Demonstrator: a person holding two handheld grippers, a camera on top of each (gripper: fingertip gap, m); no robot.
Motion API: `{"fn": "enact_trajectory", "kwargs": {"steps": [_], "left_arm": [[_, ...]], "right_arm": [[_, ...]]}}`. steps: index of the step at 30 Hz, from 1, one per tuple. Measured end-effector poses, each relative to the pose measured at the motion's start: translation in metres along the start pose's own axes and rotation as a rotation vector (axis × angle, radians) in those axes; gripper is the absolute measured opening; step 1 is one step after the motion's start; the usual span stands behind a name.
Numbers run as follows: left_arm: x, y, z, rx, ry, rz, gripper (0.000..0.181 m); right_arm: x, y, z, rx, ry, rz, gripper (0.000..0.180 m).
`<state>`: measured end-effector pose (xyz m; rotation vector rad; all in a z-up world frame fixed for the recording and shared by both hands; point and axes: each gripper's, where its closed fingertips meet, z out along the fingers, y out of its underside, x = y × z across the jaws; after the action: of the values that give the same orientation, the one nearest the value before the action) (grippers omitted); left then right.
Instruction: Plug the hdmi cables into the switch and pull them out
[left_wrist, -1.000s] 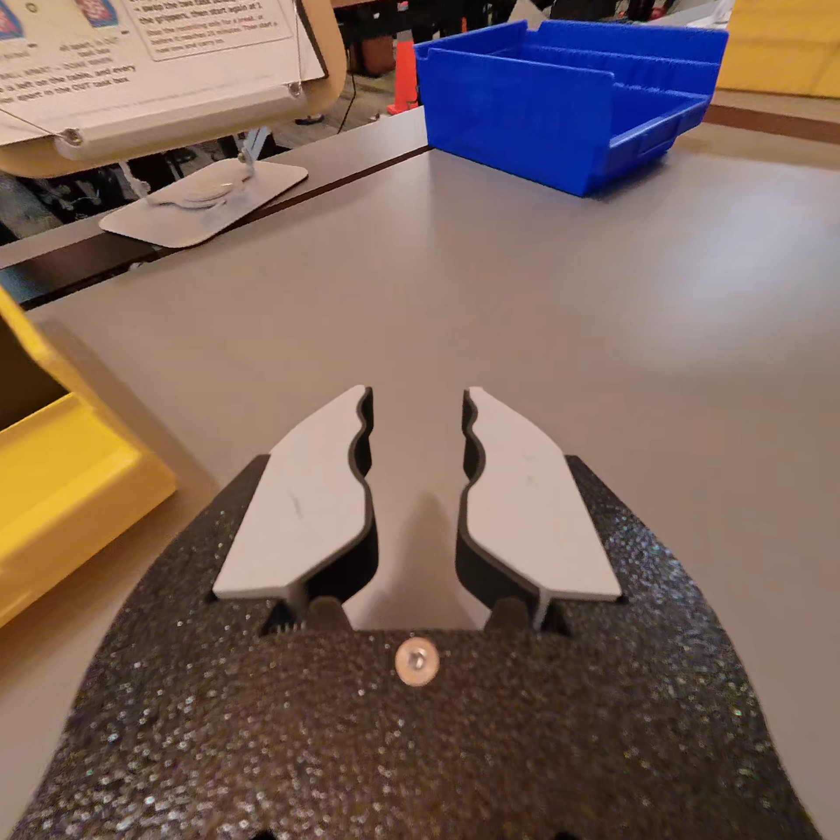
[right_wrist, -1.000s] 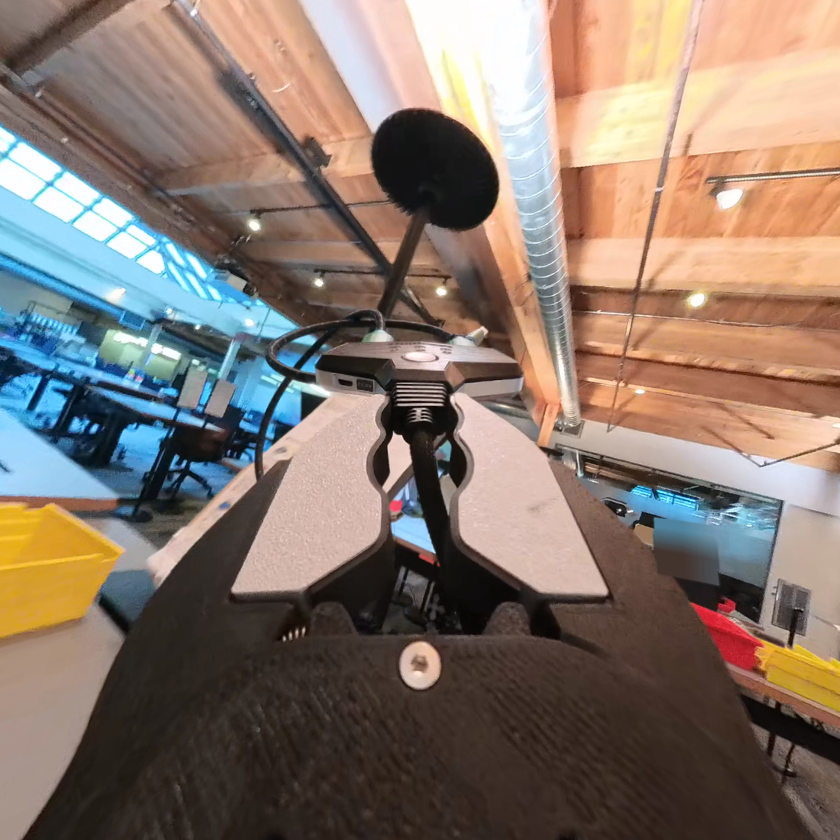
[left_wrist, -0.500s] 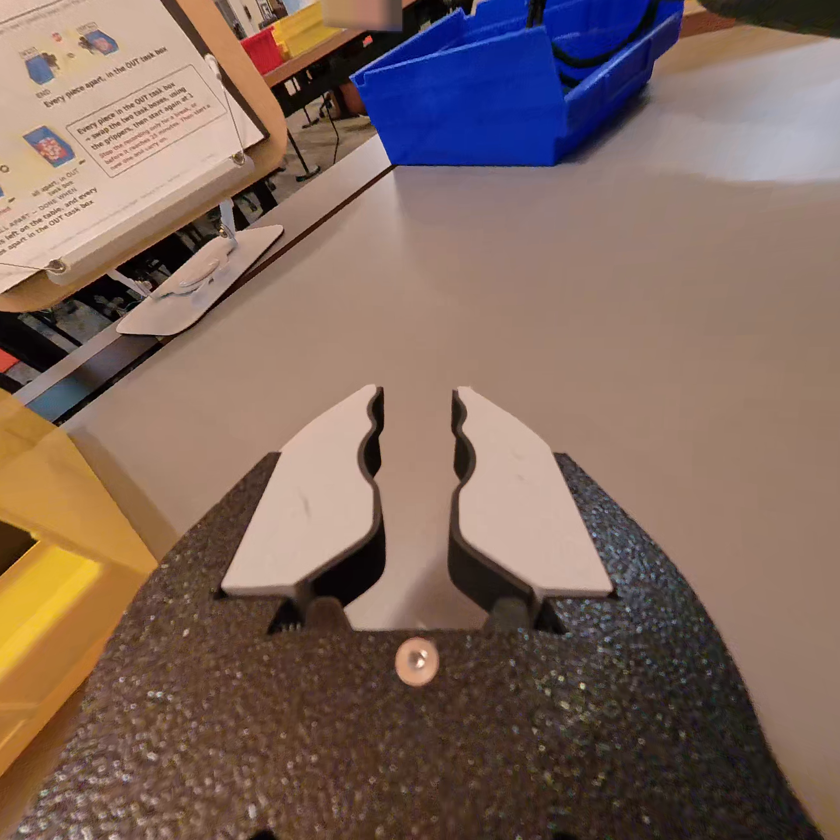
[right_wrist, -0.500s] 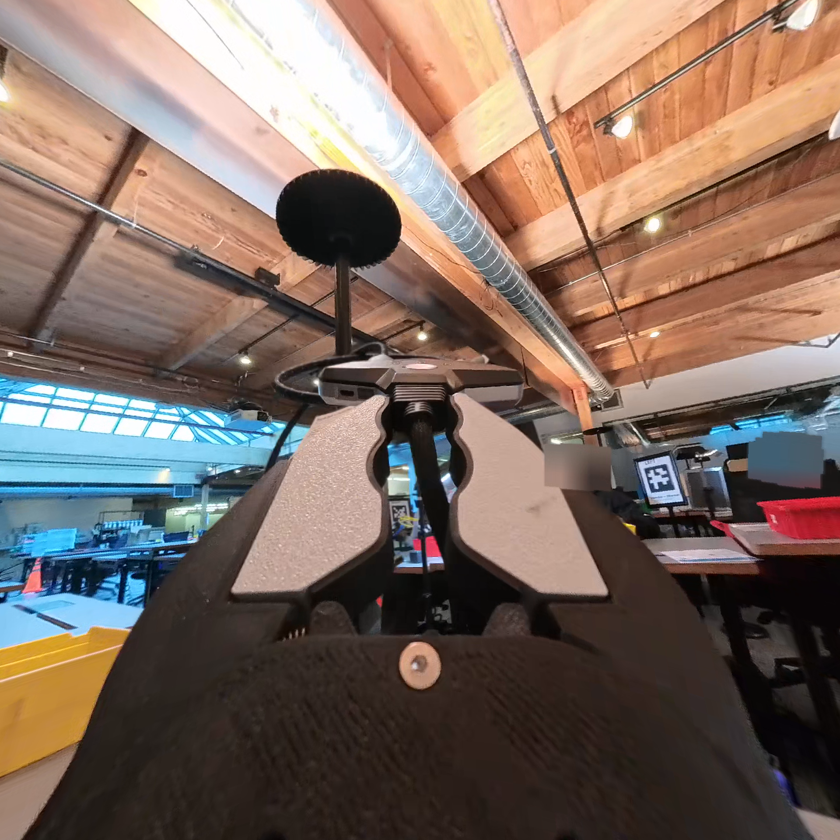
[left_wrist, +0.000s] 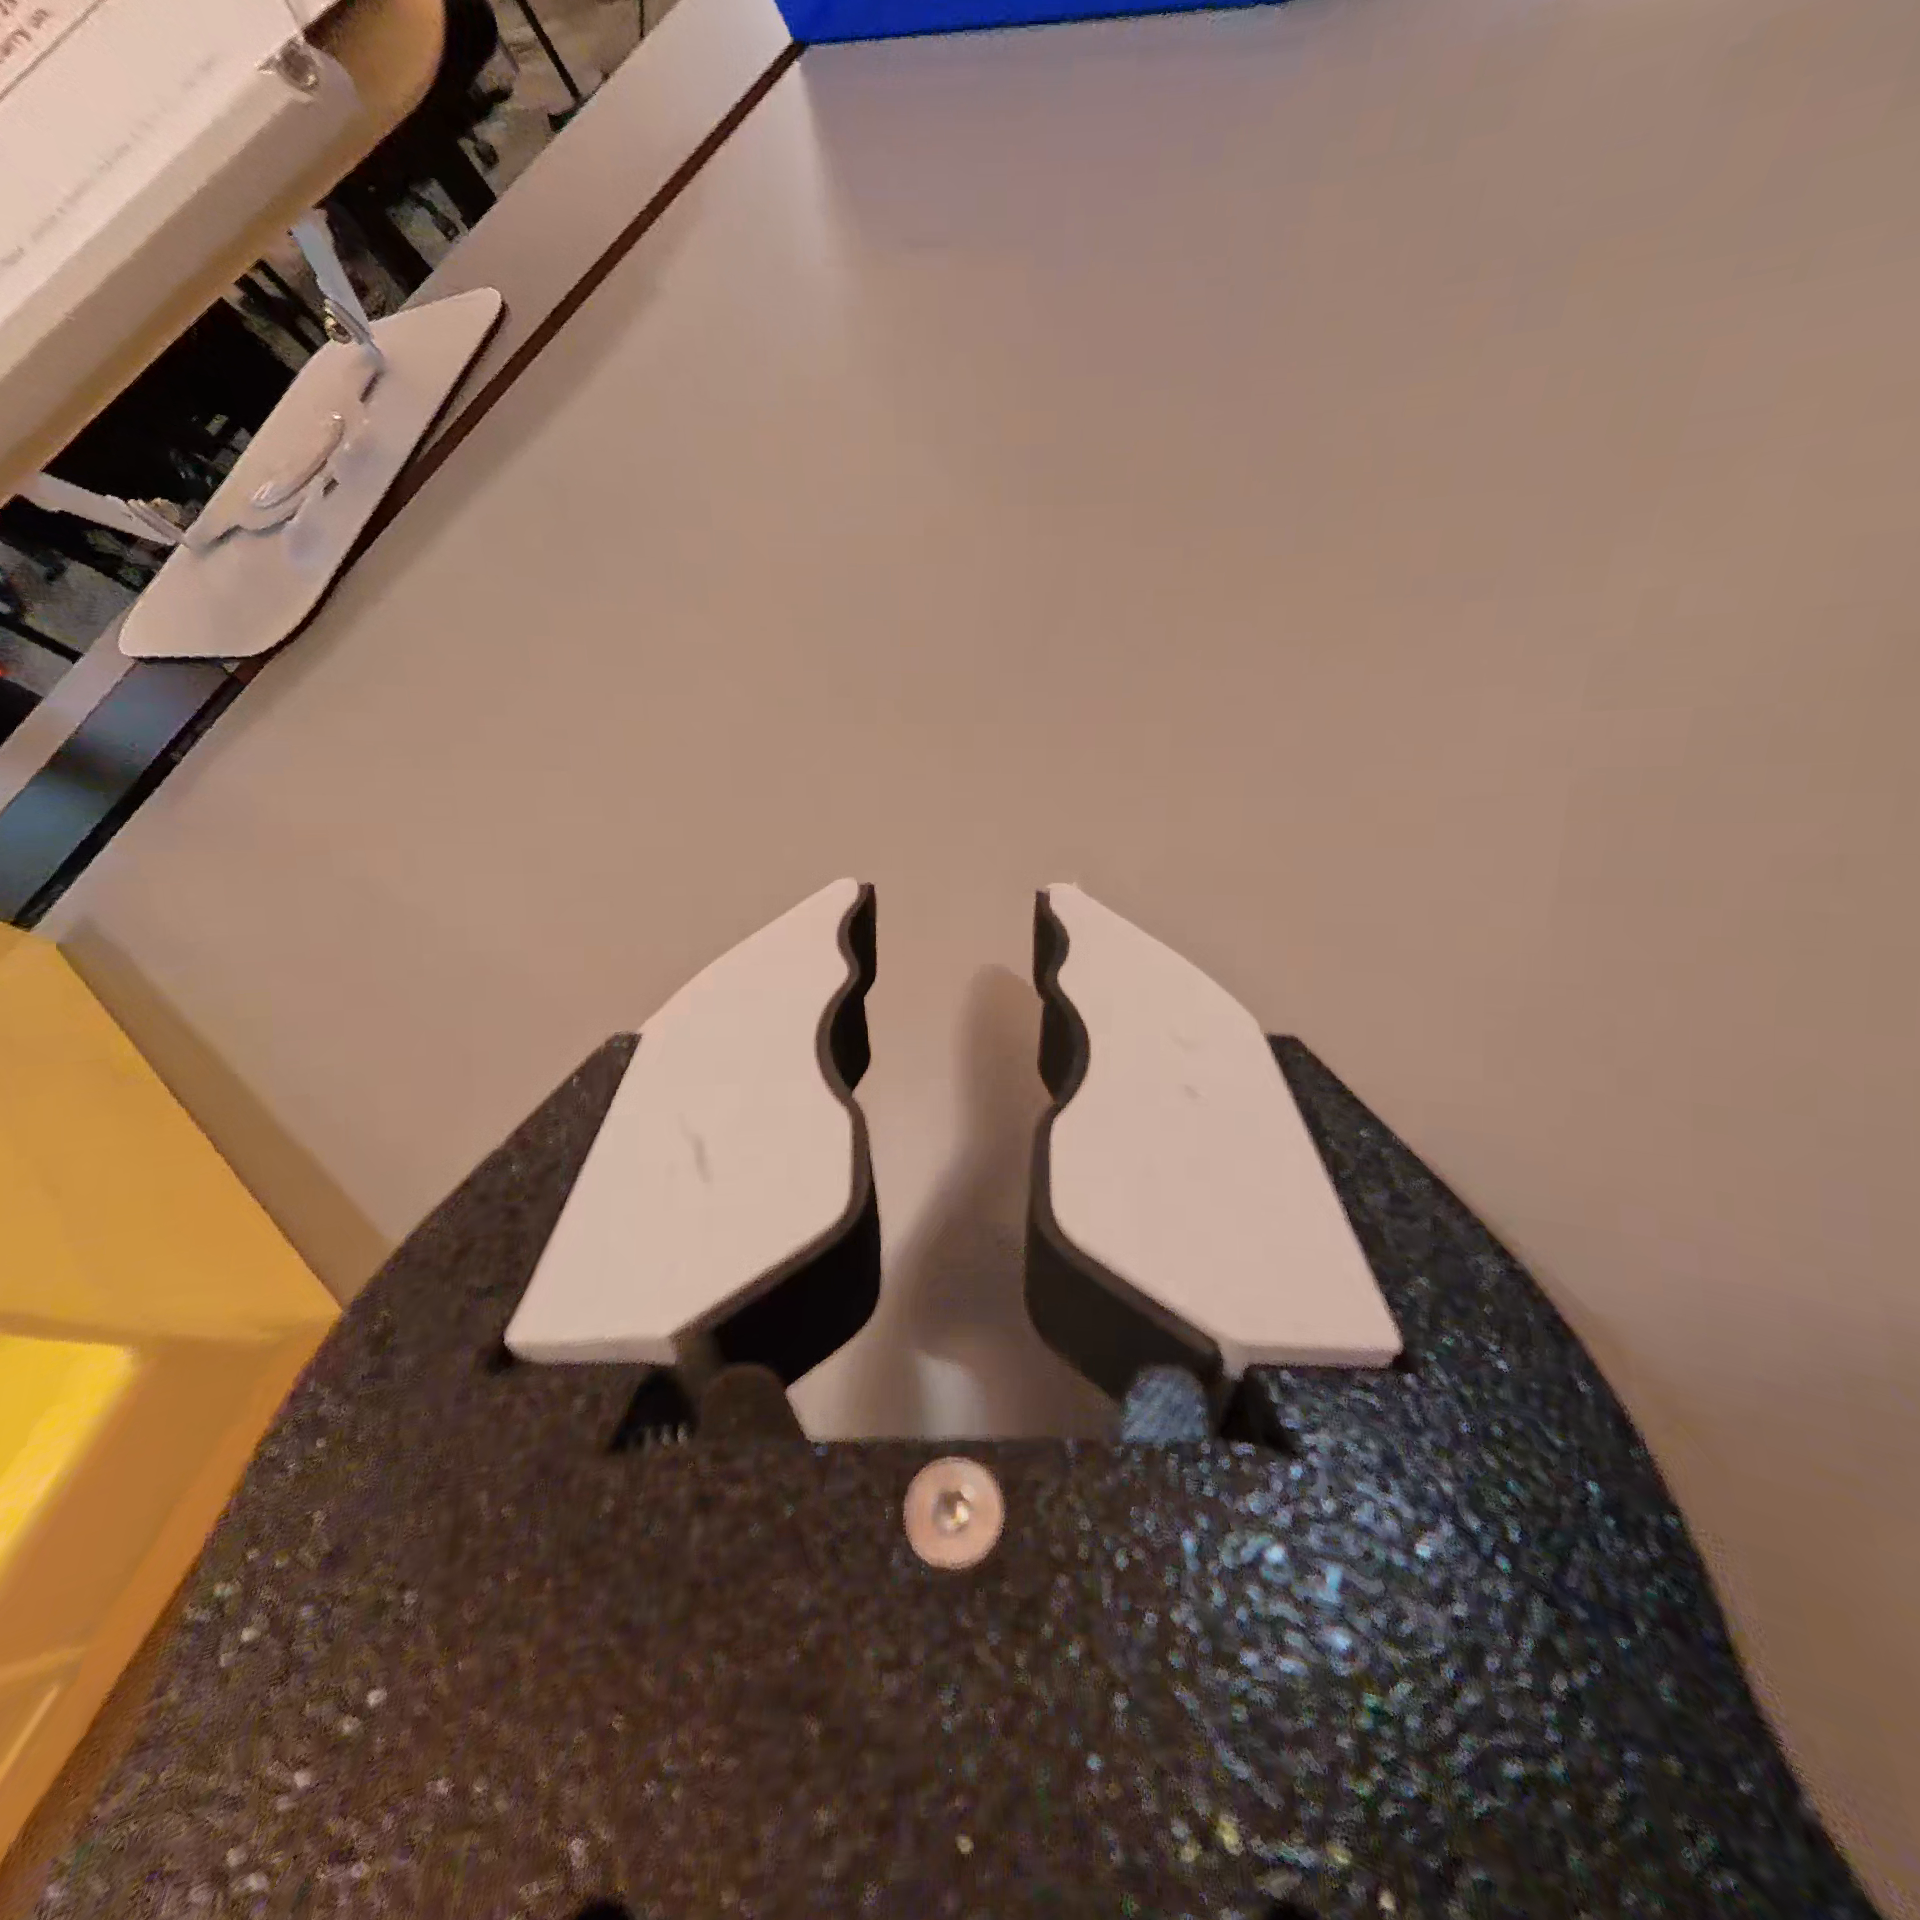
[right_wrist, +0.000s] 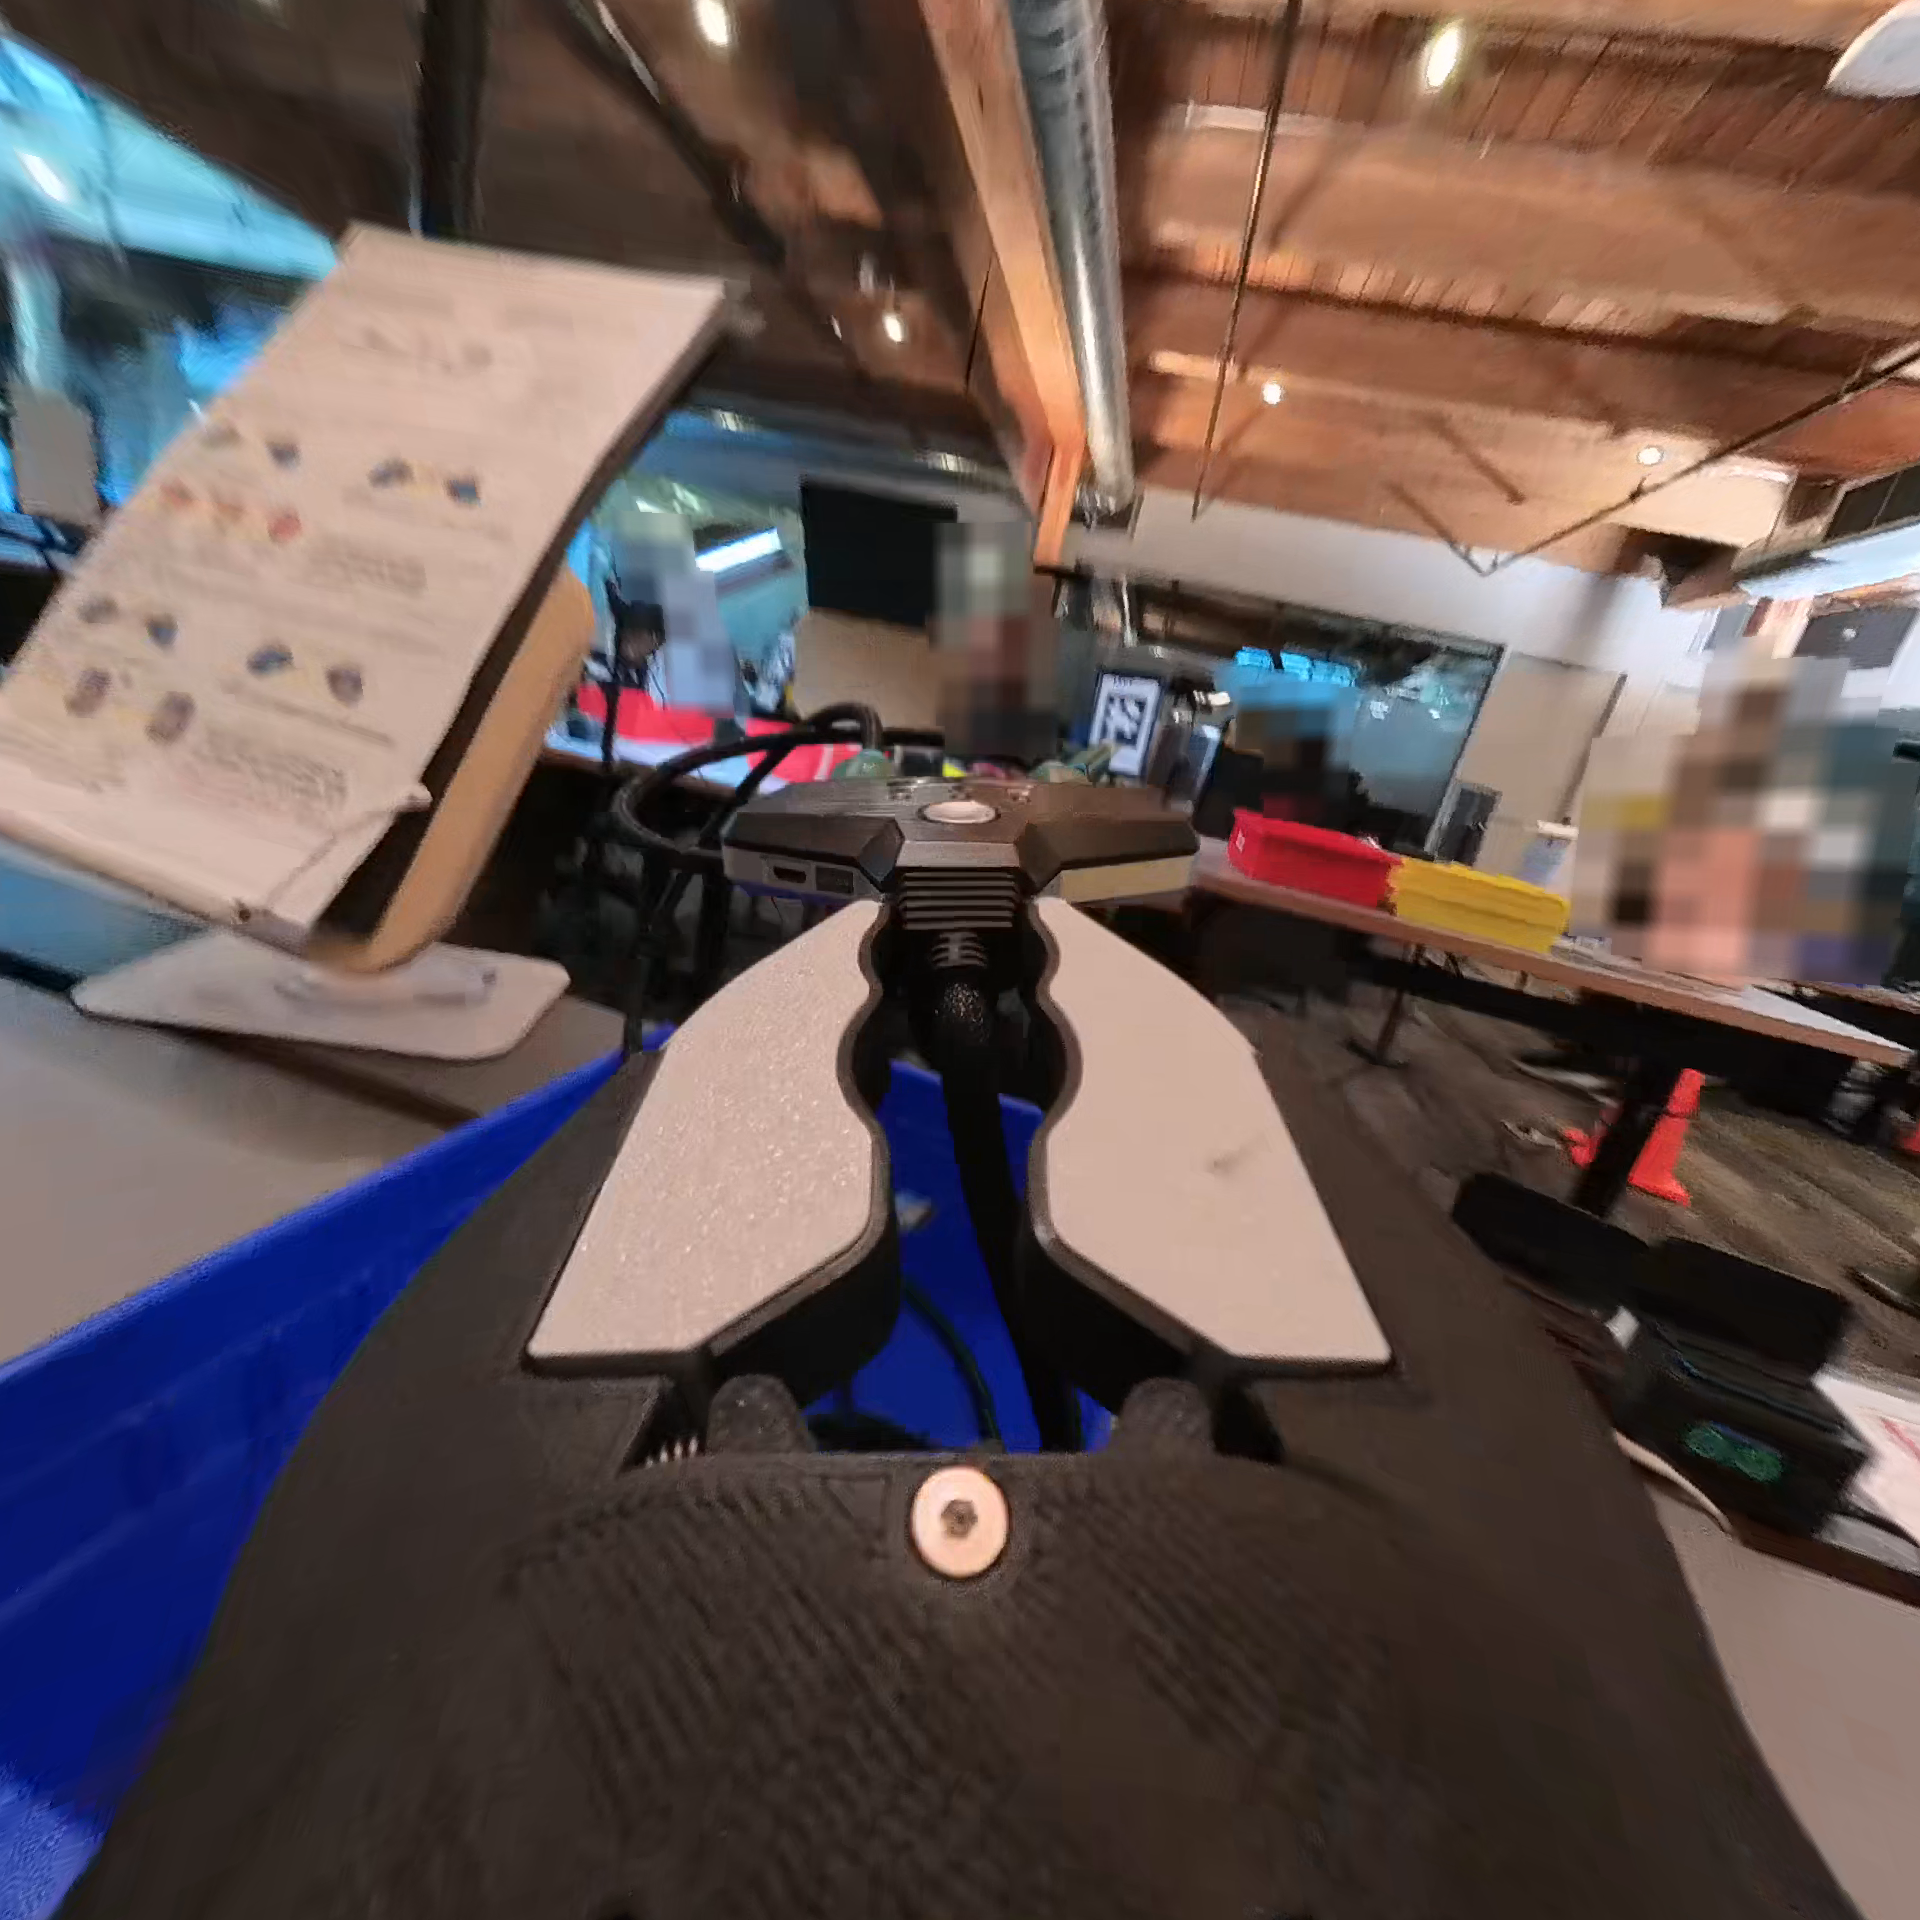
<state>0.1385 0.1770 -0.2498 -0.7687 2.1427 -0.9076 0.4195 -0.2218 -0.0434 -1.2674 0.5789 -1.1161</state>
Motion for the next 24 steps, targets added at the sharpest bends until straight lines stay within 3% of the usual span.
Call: {"fn": "enact_trajectory", "kwargs": {"steps": [4,14,21,24], "left_arm": [[0.005,0.003,0.003,-0.027,-0.010,0.066,0.028],[0.006,0.004,0.004,-0.036,-0.011,0.080,0.027],[0.007,0.003,0.004,-0.032,-0.017,0.095,0.026],[0.009,0.003,0.004,-0.030,-0.012,0.109,0.022]], "right_arm": [[0.002,0.014,-0.012,-0.218,0.092,-0.180,0.022],[-0.035,0.063,-0.028,-0.773,-0.080,-0.649,0.024],[-0.058,0.094,-0.036,-0.964,0.008,-0.925,0.026],[-0.074,0.119,-0.051,-1.044,-0.013,-0.936,0.026]]}}
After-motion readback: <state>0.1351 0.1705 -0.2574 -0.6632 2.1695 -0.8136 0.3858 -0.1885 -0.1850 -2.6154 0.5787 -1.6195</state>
